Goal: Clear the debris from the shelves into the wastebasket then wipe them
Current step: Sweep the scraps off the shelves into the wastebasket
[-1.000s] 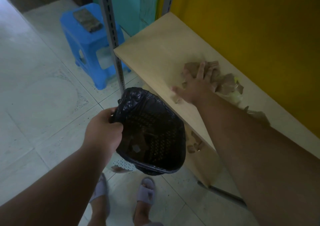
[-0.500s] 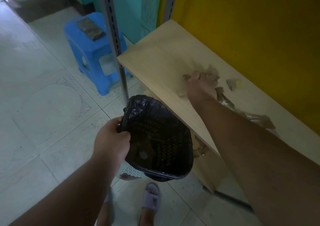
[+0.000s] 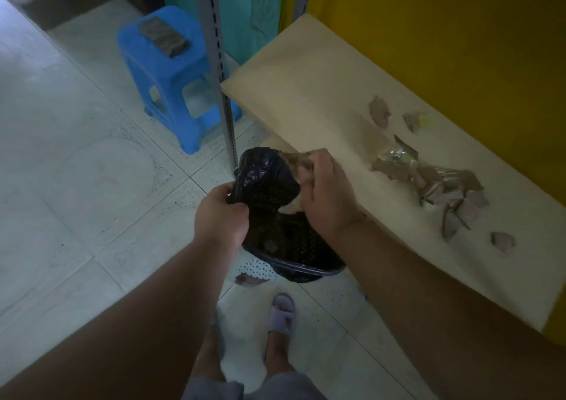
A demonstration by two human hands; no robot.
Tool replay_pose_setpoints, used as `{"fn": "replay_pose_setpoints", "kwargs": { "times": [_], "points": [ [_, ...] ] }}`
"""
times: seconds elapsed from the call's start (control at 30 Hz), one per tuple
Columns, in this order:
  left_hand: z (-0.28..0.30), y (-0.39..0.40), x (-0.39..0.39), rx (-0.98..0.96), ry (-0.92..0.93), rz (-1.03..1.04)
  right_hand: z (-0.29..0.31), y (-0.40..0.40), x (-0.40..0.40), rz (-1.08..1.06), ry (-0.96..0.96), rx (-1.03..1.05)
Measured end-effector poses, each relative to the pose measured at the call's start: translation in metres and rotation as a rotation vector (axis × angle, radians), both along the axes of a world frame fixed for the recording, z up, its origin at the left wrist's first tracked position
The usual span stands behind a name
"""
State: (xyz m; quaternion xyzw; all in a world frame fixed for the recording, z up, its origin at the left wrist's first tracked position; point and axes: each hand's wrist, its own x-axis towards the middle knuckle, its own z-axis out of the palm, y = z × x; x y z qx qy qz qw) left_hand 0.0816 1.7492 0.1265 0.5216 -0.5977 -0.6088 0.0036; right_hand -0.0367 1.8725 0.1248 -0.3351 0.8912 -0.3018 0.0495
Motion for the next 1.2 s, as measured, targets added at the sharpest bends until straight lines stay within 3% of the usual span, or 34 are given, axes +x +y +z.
{"fn": "replay_pose_setpoints", "kwargs": {
  "times": [0.17,0.3,0.57,0.73,0.9,1.2],
  "points": [
    [0.002,-0.002,0.016,-0.003,0.010,-0.024,-0.028,0.005,0.036,0.247,-0.196,0.397],
    [0.010,0.001,0.025,0.017,0.011,-0.008,-0.015,0.017,0.039,0.201,-0.216,0.371],
    [0.029,0.019,0.028,-0.027,0.004,-0.086,0.018,0.057,-0.004,-0.041,0.016,0.348],
    [0.029,0.037,0.027,-0.076,-0.010,-0.081,0.014,0.072,-0.068,-0.205,0.138,0.646],
    [0.029,0.050,0.024,-0.130,-0.024,-0.036,-0.011,0.081,-0.105,-0.264,0.018,0.806],
    [0.029,0.061,0.019,-0.207,-0.037,-0.056,-0.016,0.091,-0.124,-0.280,0.107,0.691]
  ]
}}
